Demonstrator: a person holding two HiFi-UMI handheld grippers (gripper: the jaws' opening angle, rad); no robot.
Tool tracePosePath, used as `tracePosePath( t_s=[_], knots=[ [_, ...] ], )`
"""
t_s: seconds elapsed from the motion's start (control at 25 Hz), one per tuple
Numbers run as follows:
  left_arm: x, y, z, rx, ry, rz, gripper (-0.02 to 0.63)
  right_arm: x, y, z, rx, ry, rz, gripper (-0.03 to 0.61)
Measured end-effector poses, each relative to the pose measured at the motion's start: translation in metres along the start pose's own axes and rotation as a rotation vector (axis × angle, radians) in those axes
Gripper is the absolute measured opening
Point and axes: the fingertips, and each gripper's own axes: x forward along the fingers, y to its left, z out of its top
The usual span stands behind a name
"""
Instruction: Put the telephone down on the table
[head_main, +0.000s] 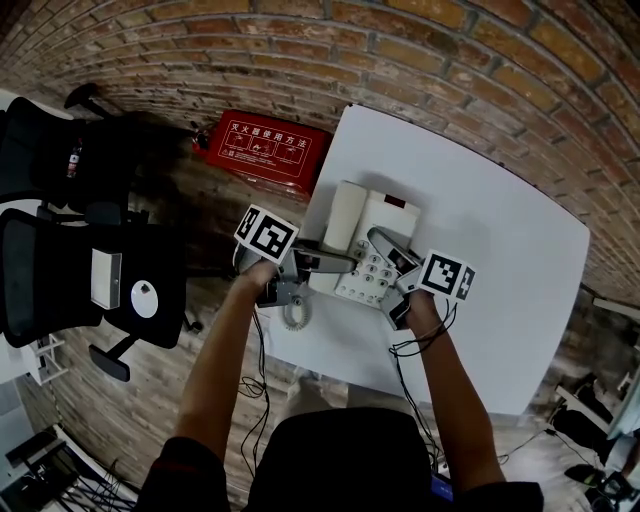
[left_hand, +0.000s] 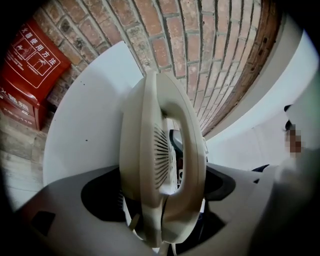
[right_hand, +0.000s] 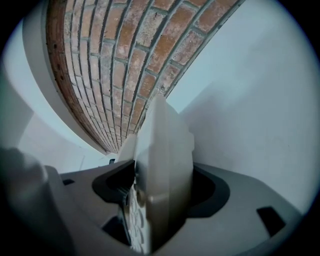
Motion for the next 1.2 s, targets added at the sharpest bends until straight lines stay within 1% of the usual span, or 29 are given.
tracePosePath(
  t_s=[0.32, 0.48, 0.76, 0.92, 1.2],
  knots=[
    [-0.0002, 0.0002, 0.0022, -0.038, -0.003, -0.011, 0.431, 0.0007, -0.0021, 0.0009, 0.023, 0.009, -0.025, 0.299],
    [-0.0018, 0.0011, 0.0021, -0.035, -0.007, -0.005, 0.431, 0.0015, -0.0017, 0.0004, 0.036, 0.018, -0.037, 0.299],
    [0.0014, 0.0019, 0.0004, -0.039, 0.017, 0.015, 0.430, 0.0004, -0.0040, 0.0009, 0.051, 0.026, -0.045, 0.301],
    [0.0020, 0.0005, 0.0000, -0.038, 0.018, 0.014, 0.430, 0.0001, -0.0044, 0.0006, 0.053, 0.026, -0.048, 0.301],
    [0.0019, -0.0024, -0.0014, -0.011, 0.026, -0.006, 0.431, 0.0000, -0.0050, 0.0012, 0.059, 0.024, -0.044, 0.301]
  ],
)
